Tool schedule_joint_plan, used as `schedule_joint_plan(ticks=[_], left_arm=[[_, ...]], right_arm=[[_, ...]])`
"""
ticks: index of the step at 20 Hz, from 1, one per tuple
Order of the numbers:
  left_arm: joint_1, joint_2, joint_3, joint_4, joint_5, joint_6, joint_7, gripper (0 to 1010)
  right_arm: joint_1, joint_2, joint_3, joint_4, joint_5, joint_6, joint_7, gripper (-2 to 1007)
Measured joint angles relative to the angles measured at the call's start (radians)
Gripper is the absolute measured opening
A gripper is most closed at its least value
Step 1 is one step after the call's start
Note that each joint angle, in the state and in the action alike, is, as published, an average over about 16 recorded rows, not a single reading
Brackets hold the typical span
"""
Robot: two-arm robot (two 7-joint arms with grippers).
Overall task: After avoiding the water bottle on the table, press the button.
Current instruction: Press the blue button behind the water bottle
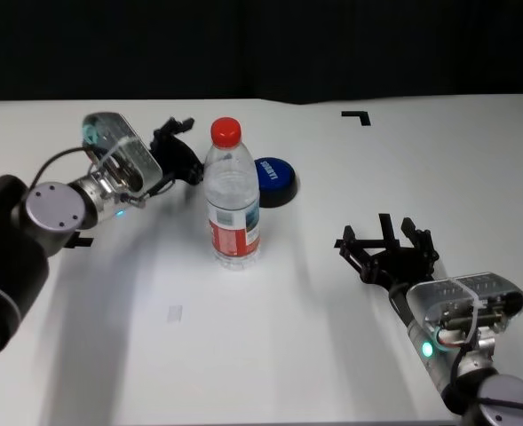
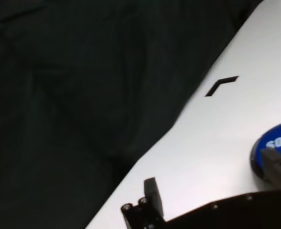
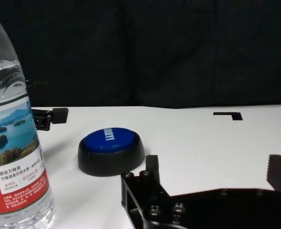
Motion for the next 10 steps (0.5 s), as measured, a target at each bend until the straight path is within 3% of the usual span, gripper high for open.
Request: schedule_joint_plan(ticks=[10], left_arm=[[0.083, 0.083, -0.020, -0.183, -0.028, 0.059, -0.012, 1003]], right_arm=[[0.000, 0.000, 0.000, 0.000, 0.000, 0.000, 0.000, 1003]])
